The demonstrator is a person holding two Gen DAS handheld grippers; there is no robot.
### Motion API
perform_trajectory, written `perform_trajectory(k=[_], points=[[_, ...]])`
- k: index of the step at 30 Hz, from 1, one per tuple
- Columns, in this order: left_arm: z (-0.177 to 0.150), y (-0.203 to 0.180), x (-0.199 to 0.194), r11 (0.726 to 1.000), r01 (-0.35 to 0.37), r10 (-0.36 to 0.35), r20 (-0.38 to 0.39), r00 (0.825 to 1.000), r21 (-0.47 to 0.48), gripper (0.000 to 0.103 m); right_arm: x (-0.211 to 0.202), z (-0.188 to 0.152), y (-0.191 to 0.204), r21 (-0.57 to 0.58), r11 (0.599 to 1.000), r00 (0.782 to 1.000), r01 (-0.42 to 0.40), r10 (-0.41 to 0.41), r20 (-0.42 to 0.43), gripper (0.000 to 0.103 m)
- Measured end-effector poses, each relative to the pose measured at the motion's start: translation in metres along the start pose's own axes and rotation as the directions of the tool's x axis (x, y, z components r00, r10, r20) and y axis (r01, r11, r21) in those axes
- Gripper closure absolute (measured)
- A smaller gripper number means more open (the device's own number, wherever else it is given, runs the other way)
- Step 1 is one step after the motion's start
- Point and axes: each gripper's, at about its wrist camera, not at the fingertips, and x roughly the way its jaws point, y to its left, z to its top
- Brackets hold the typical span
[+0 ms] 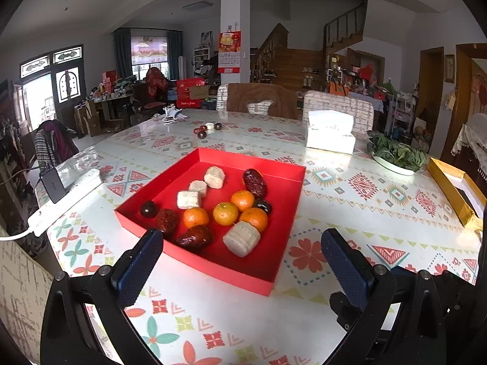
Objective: Organize fruits
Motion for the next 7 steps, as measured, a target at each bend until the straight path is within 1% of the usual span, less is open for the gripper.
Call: perform_trajectory(k=[4, 7], points=[[0.01, 0.003, -0.004, 1.0, -0.031, 0.031, 0.007, 0.999, -0.002, 0.0, -0.003, 0.003, 0.002, -0.013, 1.0, 1.0, -0.005, 0.005, 0.011, 0.018], [0.016, 0.0, -0.007, 1.0, -0.027, 0.027, -0.001, 1.0, -0.004, 0.0, -0.01, 0.005, -0.003, -0.002, 1.0, 0.999, -0.007, 0.007, 0.033, 0.018]])
